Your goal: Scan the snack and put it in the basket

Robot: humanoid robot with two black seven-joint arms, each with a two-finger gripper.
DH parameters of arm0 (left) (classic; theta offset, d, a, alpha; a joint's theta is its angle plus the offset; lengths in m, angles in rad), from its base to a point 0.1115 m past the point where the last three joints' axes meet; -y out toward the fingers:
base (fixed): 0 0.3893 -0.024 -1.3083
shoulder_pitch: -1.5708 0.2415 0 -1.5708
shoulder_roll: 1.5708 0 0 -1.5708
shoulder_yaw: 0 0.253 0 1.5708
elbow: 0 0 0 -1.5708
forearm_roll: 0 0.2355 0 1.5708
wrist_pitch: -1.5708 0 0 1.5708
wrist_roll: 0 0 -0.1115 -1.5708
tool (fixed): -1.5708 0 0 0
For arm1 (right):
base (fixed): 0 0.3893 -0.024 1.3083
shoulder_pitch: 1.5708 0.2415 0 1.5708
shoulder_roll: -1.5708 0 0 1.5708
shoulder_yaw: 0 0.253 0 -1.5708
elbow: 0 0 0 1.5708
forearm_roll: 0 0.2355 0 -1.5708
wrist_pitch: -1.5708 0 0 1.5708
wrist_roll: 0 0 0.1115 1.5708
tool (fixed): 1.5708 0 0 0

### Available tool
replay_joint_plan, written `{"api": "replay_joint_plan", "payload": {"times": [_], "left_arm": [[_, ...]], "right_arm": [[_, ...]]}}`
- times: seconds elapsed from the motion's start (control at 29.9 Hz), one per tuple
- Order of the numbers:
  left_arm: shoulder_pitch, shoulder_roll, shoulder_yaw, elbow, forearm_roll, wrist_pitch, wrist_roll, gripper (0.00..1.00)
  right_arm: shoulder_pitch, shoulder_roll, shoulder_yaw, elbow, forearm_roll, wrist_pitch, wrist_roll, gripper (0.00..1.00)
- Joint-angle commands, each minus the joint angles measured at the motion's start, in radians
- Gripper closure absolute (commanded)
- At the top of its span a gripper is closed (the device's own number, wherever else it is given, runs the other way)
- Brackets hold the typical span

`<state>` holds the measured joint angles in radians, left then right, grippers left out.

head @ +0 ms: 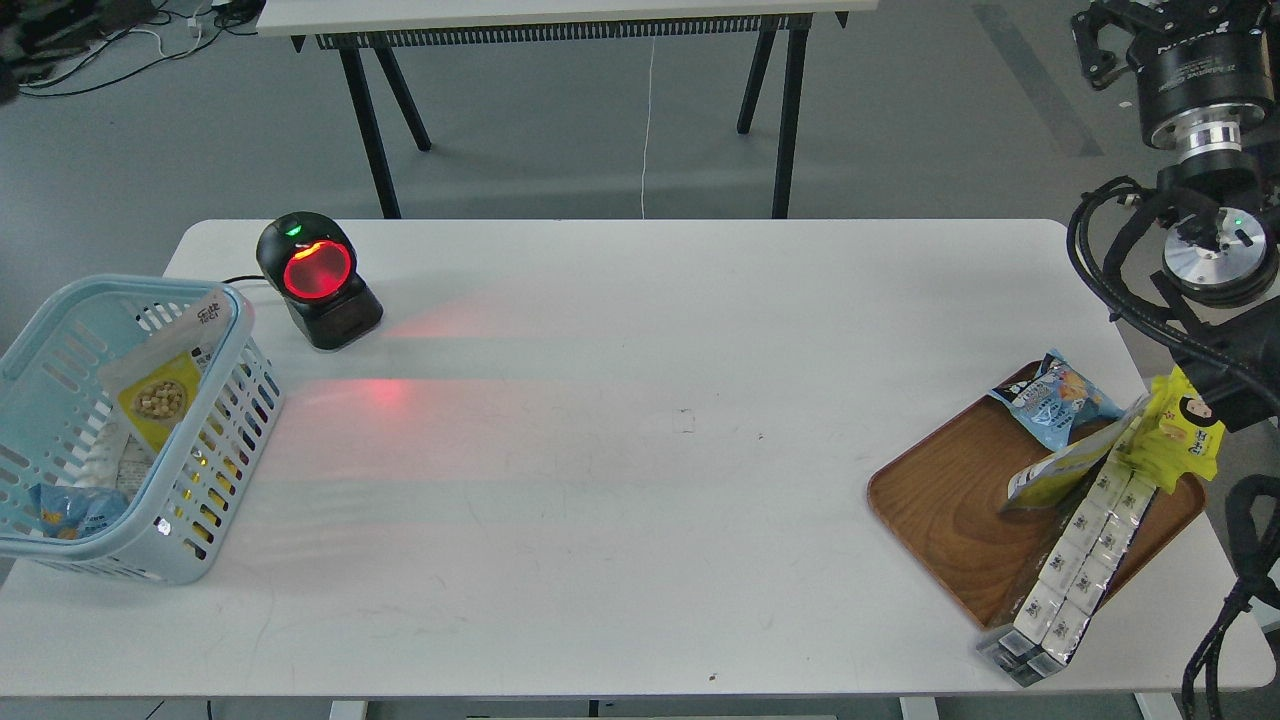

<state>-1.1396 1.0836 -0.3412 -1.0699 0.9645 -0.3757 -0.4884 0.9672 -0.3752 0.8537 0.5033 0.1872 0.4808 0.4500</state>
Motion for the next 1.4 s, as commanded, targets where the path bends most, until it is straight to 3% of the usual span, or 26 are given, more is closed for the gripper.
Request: {"api": "replay_joint_plan", "payload": {"times": [0.0, 0.13, 0.33, 0.54, 0.7, 0.9, 1.1, 1.37], "left_arm": [[-0.002, -0.137, -0.041, 0.135, -0.156, -0.002, 0.0, 0.0], [-0.003, -0.217, -0.051, 0.212, -0.337, -0.003, 0.0, 0.0], [0.0, -0.345, -0.097, 0.33, -0.68, -0.015, 0.0, 0.0], [0.011, -0.491, -0.171, 0.52, -1.024, -0.113, 0.129, 0.0], [0.07, -0.562, -0.199, 0.59, -1.167, -0.113, 0.145, 0.0], [0.141, -0.665, -0.269, 0.651, -1.27, -0.113, 0.185, 0.0], [0.207, -0.738, -0.331, 0.676, -1.271, -0.113, 0.185, 0.0], [0.208, -0.781, -0.334, 0.751, -1.273, -0.113, 0.182, 0.0]], "right_arm": [[0.002, -0.001, 0.004, 0.0, 0.0, 0.004, -0.01, 0.01], [0.007, -0.002, -0.002, 0.0, 0.0, 0.008, -0.027, 0.01], [0.005, 0.001, -0.005, 0.0, 0.0, 0.008, -0.094, 0.01], [0.001, 0.012, 0.005, 0.0, 0.0, 0.008, -0.102, 0.01], [-0.001, 0.015, 0.013, 0.0, 0.003, 0.008, -0.154, 0.01], [-0.001, 0.032, 0.054, -0.014, 0.002, 0.008, -0.145, 0.01], [0.001, 0.033, 0.048, -0.014, 0.0, 0.008, -0.145, 0.01], [-0.002, 0.036, 0.045, -0.016, 0.0, 0.008, -0.145, 0.01]]}}
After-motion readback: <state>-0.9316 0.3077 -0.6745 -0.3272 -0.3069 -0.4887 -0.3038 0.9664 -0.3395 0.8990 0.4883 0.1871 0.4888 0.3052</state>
